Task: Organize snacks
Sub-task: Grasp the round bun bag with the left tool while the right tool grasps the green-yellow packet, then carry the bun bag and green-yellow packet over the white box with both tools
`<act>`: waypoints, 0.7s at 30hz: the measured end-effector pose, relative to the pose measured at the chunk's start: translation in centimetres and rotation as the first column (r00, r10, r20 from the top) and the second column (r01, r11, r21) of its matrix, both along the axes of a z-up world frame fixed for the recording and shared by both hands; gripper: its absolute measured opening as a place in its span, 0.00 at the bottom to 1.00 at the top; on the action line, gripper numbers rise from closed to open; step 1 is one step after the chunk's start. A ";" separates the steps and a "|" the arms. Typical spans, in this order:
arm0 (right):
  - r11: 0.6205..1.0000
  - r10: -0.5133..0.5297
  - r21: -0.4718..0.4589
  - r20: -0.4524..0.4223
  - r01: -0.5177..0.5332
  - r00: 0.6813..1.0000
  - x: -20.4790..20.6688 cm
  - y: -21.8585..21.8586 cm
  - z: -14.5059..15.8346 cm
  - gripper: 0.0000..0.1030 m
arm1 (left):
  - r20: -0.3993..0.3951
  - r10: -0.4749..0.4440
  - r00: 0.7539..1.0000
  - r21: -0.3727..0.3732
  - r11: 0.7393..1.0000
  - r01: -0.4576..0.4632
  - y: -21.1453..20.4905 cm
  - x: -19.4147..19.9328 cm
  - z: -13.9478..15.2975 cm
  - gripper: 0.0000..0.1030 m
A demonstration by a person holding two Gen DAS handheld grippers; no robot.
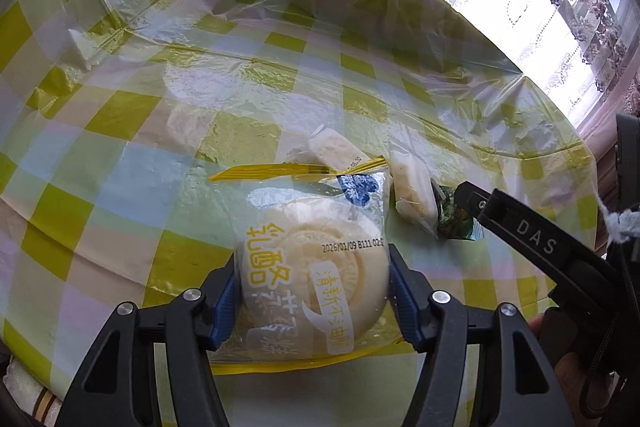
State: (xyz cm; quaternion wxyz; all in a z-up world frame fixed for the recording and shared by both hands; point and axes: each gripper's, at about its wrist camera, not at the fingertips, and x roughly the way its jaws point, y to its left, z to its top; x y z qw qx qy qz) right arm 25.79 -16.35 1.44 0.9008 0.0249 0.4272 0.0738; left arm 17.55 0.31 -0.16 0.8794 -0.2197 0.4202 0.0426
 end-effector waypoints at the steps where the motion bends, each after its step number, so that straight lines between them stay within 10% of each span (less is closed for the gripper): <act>1: 1.000 -0.005 -0.019 0.001 0.005 1.000 0.2 0.3 -0.2 0.71 | -0.001 0.000 1.000 -0.008 1.000 0.000 0.1 0.0 -0.1 0.62; 21: 0.991 -0.022 -0.133 -0.062 0.013 0.998 0.8 0.1 -2.4 0.40 | 0.016 0.000 1.000 -0.068 0.998 0.001 0.9 -0.3 -0.3 0.62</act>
